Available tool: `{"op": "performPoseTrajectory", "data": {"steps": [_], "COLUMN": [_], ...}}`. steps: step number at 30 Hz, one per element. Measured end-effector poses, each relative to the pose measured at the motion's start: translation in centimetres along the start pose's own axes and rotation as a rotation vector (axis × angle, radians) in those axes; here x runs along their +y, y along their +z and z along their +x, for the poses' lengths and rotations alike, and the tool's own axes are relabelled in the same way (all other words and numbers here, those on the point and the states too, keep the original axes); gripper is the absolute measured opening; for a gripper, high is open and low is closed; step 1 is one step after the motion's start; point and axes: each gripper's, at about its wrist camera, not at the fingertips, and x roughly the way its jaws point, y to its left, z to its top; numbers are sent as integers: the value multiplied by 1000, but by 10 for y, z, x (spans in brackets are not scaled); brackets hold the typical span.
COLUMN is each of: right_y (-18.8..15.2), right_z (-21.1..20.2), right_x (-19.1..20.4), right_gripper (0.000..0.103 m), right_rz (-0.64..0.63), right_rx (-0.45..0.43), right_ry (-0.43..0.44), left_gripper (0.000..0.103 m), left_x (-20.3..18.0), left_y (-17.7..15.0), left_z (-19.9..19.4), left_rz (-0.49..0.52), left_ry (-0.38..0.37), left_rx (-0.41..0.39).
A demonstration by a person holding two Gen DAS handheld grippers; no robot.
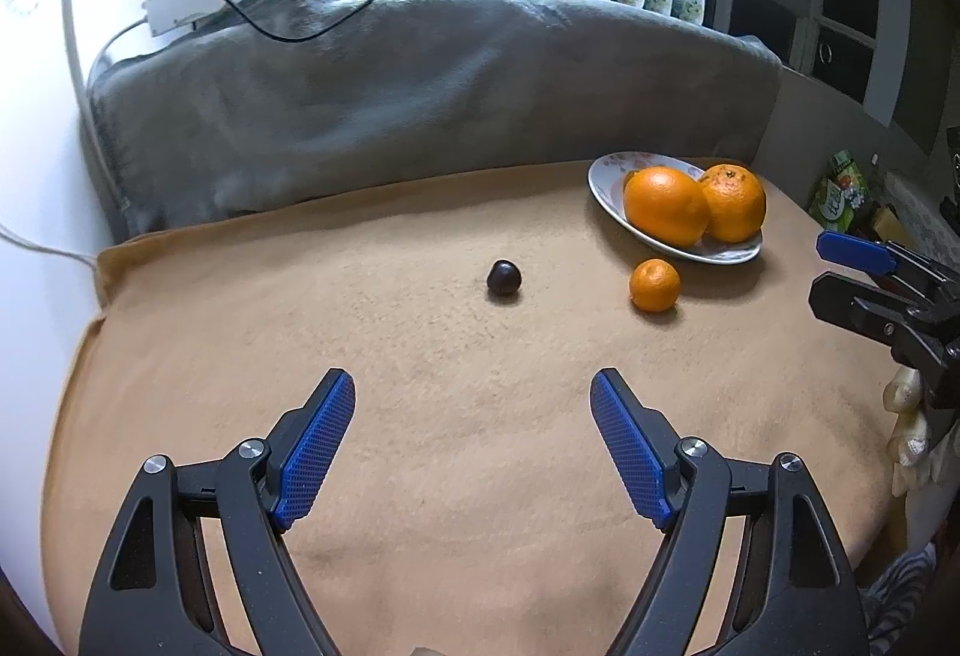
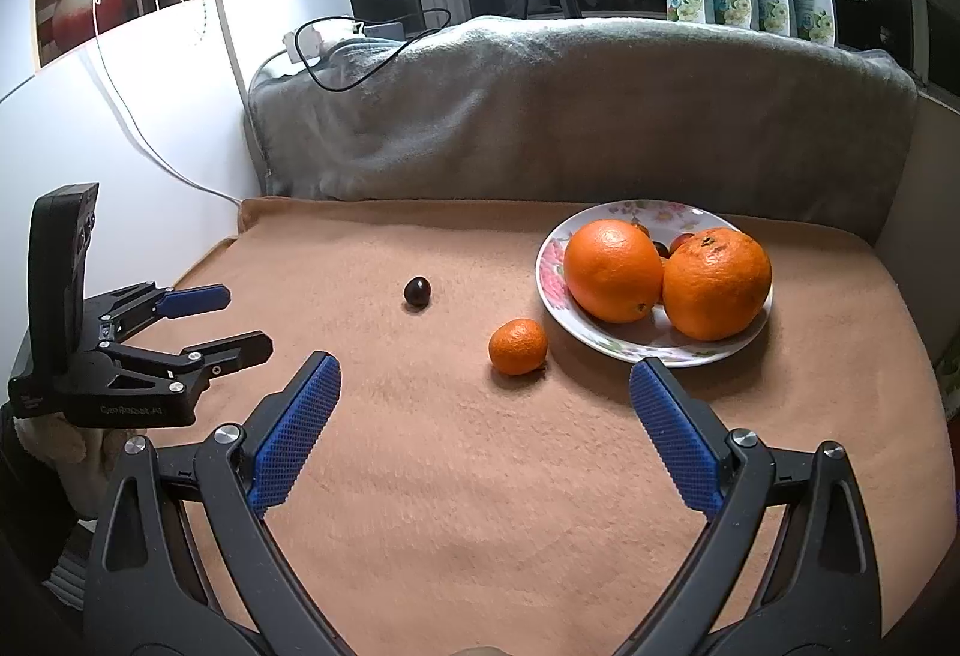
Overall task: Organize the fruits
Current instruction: 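Move the left tool toward the dark purple fruit while the right tool approaches the small orange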
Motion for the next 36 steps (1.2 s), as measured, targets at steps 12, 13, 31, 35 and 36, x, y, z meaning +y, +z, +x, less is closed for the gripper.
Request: {"op": "performPoseTrajectory", "data": {"steps": [12,13,31,35,36], "right_y": [-1,-1,-2,-1,-1], "right_z": [29,32,90,98,99], "right_x": [-5,-6,-21,-21,-22], "right_gripper": [99,99,56,54,52], "right_rz": [71,75,158,162,166], "right_rx": [42,47,191,205,209], "right_ry": [5,7,1,-13,-14], "left_gripper": [81,81,46,44,44], "left_x": [12,12,9,8,8], "left_y": [15,16,50,53,54], "left_z": [30,33,108,120,121], "left_rz": [-39,-37,-28,-26,-23], "left_ry": [-82,-83,-204,-206,-206], "left_rx": [16,19,135,149,150]}}
